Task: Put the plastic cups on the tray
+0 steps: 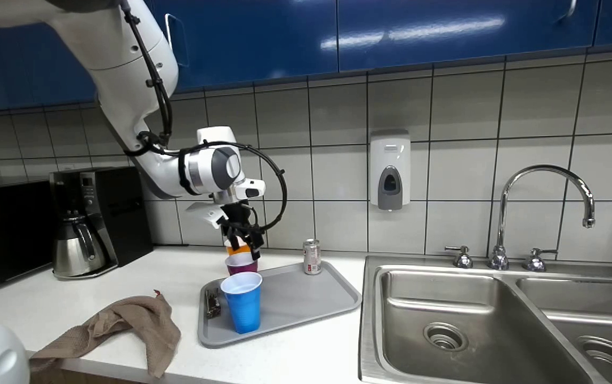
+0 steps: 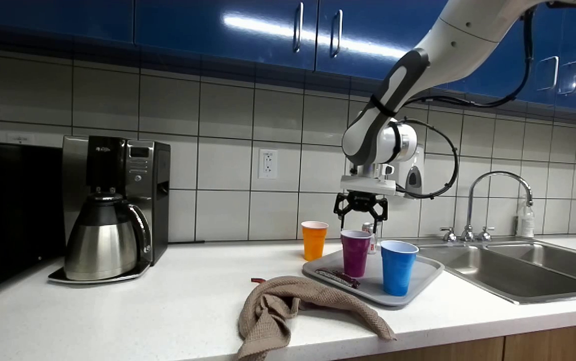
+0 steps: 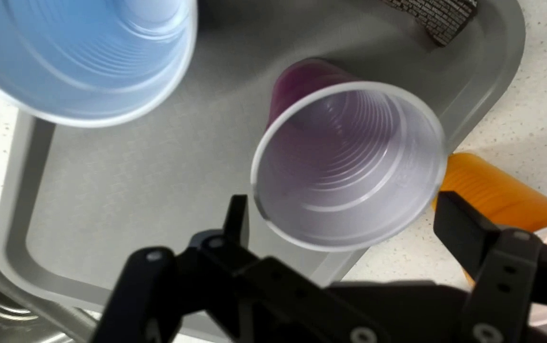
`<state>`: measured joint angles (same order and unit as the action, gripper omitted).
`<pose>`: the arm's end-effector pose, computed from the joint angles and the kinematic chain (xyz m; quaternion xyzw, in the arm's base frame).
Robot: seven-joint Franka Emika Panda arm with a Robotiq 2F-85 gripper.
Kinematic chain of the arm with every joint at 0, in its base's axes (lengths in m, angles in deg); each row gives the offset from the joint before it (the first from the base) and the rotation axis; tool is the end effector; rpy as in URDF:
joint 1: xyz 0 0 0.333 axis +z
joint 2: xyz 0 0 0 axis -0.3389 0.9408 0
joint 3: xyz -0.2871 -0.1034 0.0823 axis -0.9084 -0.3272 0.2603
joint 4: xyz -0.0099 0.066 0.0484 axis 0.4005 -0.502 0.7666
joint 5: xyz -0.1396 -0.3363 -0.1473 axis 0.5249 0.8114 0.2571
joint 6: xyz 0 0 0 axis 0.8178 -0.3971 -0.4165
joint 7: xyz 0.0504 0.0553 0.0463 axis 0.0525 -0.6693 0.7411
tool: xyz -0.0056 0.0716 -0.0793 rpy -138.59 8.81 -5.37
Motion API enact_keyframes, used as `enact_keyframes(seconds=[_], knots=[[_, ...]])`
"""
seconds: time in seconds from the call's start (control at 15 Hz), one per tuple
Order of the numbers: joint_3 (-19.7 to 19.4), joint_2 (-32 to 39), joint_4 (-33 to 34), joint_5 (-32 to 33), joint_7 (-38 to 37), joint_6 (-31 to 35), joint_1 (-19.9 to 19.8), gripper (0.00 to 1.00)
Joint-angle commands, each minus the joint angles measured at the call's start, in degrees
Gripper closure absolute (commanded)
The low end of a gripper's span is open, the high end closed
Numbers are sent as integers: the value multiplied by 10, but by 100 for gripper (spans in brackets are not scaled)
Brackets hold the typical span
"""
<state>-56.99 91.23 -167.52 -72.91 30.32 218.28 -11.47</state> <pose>0.5979 0.0435 0.3044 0.9687 -0.2262 0.1024 0.0048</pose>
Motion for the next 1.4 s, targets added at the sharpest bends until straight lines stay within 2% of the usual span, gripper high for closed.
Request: enact_keyframes(seconds=[0.0, 0.67, 1.33], knots=[[4, -28, -4, -2, 14, -21, -5, 0], [8, -2, 53, -7, 29, -21, -12, 0], [-3, 99, 152, -3, 35, -15, -3, 0]])
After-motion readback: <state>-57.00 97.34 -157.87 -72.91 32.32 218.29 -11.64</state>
